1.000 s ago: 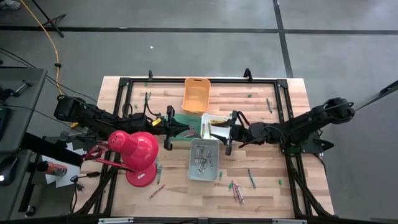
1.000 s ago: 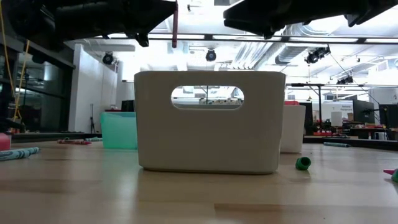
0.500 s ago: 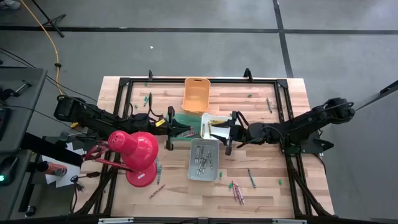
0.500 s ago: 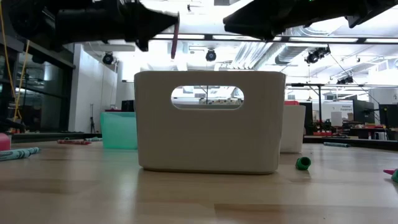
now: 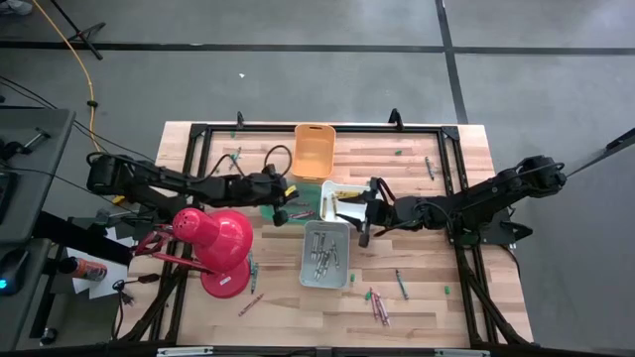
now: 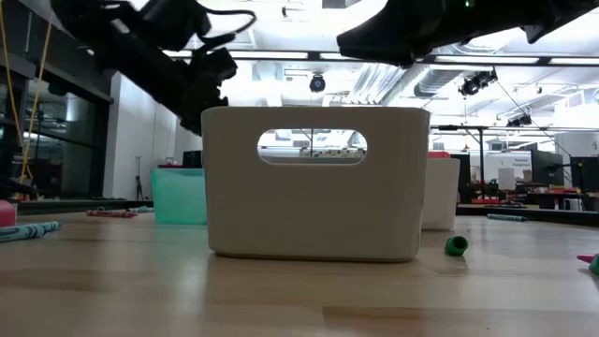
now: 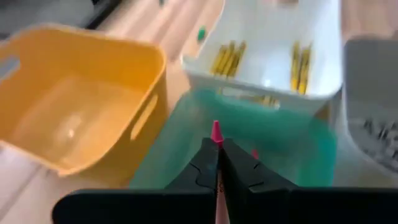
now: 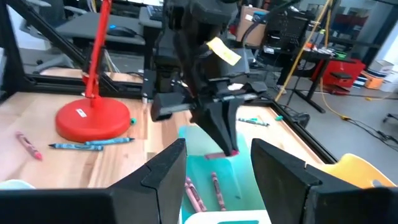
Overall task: Sort crayons
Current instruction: Put the pink crayon into the blue bin
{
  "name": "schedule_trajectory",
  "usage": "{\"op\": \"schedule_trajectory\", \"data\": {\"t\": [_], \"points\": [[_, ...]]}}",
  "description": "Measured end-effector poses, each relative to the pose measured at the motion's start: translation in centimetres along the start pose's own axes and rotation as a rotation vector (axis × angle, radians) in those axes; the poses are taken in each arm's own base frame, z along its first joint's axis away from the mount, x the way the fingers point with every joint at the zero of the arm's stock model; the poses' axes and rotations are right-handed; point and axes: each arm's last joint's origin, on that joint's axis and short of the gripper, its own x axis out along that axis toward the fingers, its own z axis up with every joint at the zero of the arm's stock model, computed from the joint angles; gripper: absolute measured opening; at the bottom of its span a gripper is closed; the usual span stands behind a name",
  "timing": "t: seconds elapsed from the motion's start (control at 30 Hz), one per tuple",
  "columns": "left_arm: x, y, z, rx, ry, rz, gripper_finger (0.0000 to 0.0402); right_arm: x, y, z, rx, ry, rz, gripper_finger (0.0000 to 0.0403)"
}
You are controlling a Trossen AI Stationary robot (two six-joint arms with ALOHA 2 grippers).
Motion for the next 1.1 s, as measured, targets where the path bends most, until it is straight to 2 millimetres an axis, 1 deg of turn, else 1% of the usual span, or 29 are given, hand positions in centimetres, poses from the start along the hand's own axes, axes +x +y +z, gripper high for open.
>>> {"op": "schedule_trajectory", "data": {"t": [0.1, 0.37, 0.53, 0.73, 1.1], "points": [[-0.1, -0.2, 0.6, -0.008, 0.048, 0.002, 0.0, 0.0, -0.1, -0.2, -0.007, 0.017, -0.025, 0.0177], [-0.2, -0.8, 0.7, 0.001, 0.045, -0.018, 0.0, 0.0, -0.1, -0.2, -0.011, 0.026, -0.035, 0.0177], [-0.3, -0.6, 0.7, 0.007, 0.042, 0.051, 0.0012, 0.0, -0.1, -0.2, -0.011, 0.027, -0.034, 0.0177], [-0.3, -0.8, 0.6, 0.016, 0.041, 0.096, 0.005, 0.0, -0.1, -0.3, -0.014, 0.033, -0.034, 0.0177], [-0.7, -1.7, 0.6, 0.048, 0.021, 0.198, 0.0157, 0.0, -0.1, -0.3, -0.014, 0.033, -0.035, 0.0177]]}}
